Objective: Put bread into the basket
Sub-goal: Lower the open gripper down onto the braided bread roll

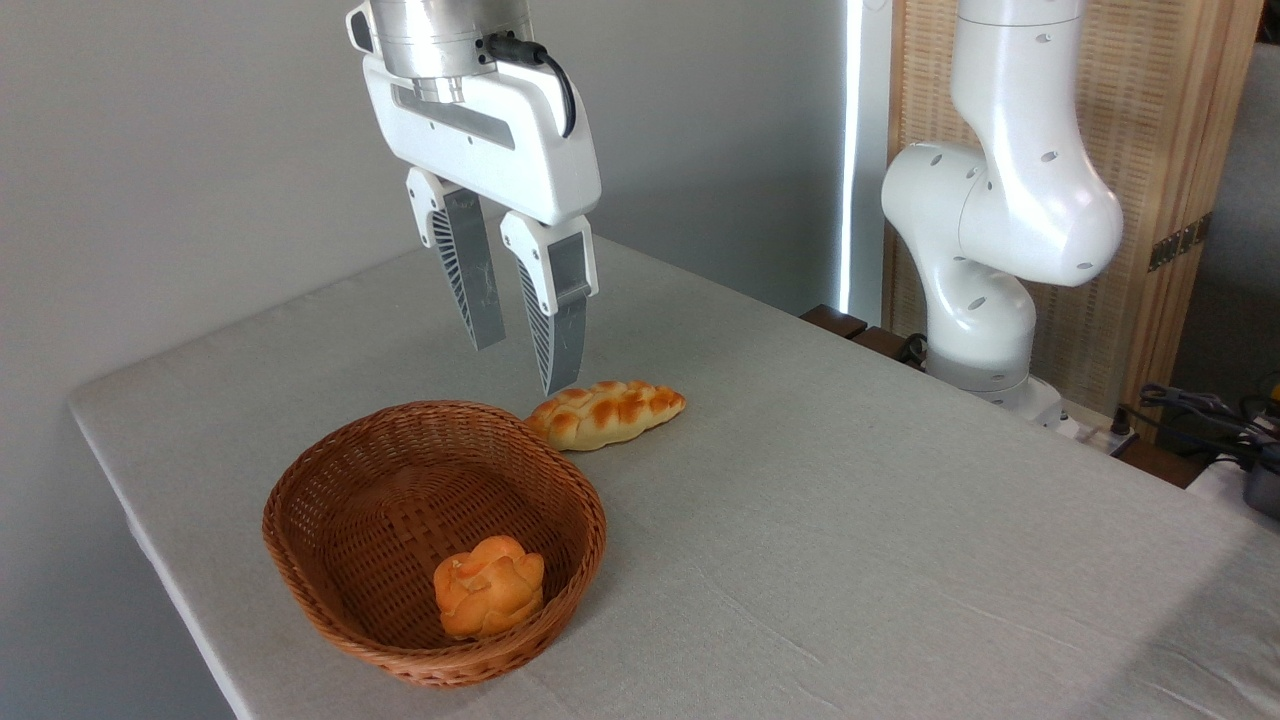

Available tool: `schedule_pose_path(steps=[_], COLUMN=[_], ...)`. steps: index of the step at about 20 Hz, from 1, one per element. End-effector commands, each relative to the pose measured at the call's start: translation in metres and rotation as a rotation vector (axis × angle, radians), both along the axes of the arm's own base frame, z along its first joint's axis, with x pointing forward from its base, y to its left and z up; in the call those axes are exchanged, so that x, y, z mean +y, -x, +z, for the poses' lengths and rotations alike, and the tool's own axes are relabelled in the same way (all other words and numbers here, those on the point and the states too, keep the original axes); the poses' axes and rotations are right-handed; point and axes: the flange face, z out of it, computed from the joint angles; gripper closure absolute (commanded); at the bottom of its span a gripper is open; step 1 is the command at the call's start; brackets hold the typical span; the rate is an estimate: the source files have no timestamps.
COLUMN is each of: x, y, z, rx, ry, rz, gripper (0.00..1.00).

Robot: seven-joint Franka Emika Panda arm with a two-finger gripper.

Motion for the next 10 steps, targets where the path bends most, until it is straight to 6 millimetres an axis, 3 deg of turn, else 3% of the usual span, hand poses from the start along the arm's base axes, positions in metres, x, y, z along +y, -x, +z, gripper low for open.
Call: schedule_pose_path(steps=[1,10], x=[0.0007,0.0007], y=[0.0026,0.0088], z=[0.0028,0.0025], rx=[0.026,0.031], ry=[0.012,0.015], rz=[-0.01,-0.02], gripper=[0.0,0.0])
